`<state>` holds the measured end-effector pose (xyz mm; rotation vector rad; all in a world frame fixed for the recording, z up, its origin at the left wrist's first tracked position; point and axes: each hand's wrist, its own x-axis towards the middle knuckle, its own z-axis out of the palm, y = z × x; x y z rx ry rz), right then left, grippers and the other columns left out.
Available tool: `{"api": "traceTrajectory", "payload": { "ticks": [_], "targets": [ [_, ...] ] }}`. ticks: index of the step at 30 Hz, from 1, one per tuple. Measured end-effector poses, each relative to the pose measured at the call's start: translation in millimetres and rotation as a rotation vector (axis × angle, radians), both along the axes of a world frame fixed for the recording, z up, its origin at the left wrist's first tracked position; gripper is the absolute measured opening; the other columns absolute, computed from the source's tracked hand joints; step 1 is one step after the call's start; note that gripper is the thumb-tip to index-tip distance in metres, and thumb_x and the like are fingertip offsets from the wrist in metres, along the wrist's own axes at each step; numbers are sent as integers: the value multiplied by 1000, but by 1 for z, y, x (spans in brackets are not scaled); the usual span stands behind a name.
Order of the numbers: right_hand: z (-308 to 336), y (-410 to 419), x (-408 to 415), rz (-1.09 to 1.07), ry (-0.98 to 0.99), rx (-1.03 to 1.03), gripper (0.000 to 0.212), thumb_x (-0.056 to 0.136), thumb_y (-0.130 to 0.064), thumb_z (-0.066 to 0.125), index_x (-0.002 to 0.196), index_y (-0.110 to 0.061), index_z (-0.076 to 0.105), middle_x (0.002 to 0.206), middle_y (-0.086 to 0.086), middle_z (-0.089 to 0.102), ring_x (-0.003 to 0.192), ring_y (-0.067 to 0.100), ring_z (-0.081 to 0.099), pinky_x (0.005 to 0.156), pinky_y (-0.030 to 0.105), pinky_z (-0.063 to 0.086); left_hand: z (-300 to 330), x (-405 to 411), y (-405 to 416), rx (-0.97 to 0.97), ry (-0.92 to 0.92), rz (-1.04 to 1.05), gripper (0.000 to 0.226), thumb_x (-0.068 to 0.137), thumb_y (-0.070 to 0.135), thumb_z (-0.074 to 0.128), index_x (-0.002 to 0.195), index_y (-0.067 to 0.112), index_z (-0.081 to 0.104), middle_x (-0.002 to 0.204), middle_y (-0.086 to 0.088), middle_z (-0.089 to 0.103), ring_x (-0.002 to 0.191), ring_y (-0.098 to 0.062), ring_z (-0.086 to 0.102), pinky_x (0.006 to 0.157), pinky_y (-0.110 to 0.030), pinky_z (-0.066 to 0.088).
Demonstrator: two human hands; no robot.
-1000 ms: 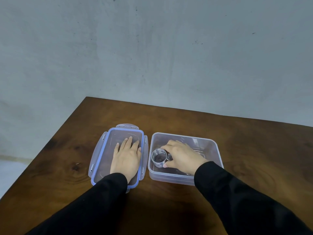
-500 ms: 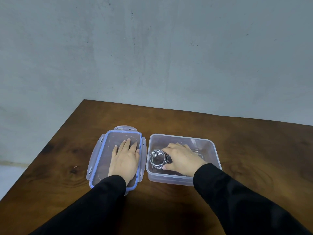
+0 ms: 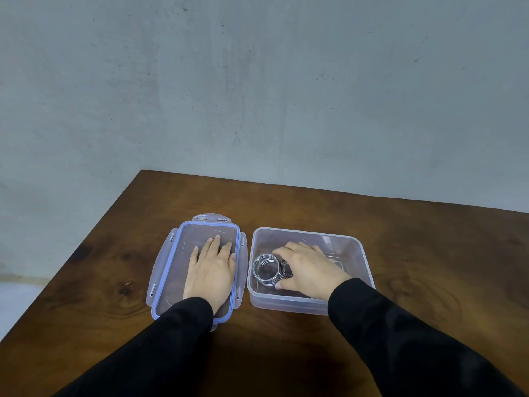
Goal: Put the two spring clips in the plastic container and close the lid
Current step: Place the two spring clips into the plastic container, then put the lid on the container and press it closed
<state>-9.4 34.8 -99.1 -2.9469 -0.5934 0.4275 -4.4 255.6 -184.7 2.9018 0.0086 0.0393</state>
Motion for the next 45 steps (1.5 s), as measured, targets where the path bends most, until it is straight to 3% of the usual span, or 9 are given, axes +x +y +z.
{"api": "traceTrajectory", "payload": {
  "ticks": [5, 10, 15, 18, 21, 26, 31, 39, 45],
  "targets": [
    [15, -8, -4, -60, -15, 149, 68, 92, -58, 62, 150, -27, 48, 150, -3, 53, 137, 19, 48, 113, 40, 39, 0, 0, 0, -6, 9, -4, 54, 106, 40, 17, 151, 25, 42, 163, -2, 35, 151, -20, 26, 125, -46, 14],
    [25, -36, -1, -187, -316, 501, 29, 102, -38, 52, 108, -20, 74, 97, -10, 67, 92, 9, 60, 82, 27, 48, 4, -2, 0, -96, 12, 11, 52, 106, 40, 21, 152, 24, 39, 162, -2, 36, 151, -20, 26, 125, -46, 12],
    [32, -47, -12, -315, -369, 606, 35, 105, -35, 50, 86, -16, 73, 81, -3, 67, 76, 14, 63, 67, 30, 53, 30, -8, 4, -376, 14, 91, 40, 102, 40, 44, 139, 23, 46, 141, 0, 57, 133, -24, 51, 119, -49, 31],
    [26, -37, -27, -312, -346, 629, 38, 104, -35, 50, 78, -15, 68, 72, -5, 60, 68, 14, 58, 64, 29, 50, 50, -27, 10, -277, -32, 11, 31, 98, 47, 52, 121, 26, 55, 119, 7, 62, 111, -17, 57, 105, -41, 46],
    [19, -23, -42, -261, -342, 626, 38, 104, -32, 53, 70, -18, 57, 64, -9, 49, 63, 12, 54, 64, 15, 43, 47, -60, 22, -104, -47, -165, 31, 93, 61, 46, 104, 33, 53, 107, 13, 57, 97, -8, 52, 98, -33, 45],
    [7, -7, -60, -182, -376, 602, 26, 103, -31, 55, 77, -28, 56, 71, -18, 53, 69, 0, 56, 65, 6, 38, 16, -108, 51, 88, -68, -322, 49, 83, 75, 47, 105, 37, 67, 114, 16, 66, 99, -8, 64, 90, -32, 47],
    [-2, -3, -65, -215, -338, 585, 25, 103, -32, 55, 89, -20, 72, 84, -7, 69, 81, 9, 66, 73, 14, 53, 5, -113, 68, 55, -124, -386, 44, 96, 56, 39, 99, 28, 73, 116, 8, 70, 101, -12, 68, 90, -28, 52],
    [-2, -1, -65, -279, -304, 592, 20, 103, -32, 54, 84, -33, 60, 79, -18, 60, 79, 2, 62, 68, 5, 43, 4, -118, 73, -15, -302, -478, 63, 108, 44, 21, 100, 18, 78, 109, 2, 76, 96, -13, 73, 95, -23, 45],
    [-4, -4, -64, -362, -244, 673, 30, 105, -36, 49, 87, -23, 70, 84, -10, 68, 85, 9, 67, 73, 15, 50, 37, -108, 82, -117, -645, -376, 54, 107, 38, 34, 96, 5, 76, 97, -12, 79, 91, -20, 68, 84, -31, 46]
  ]
}}
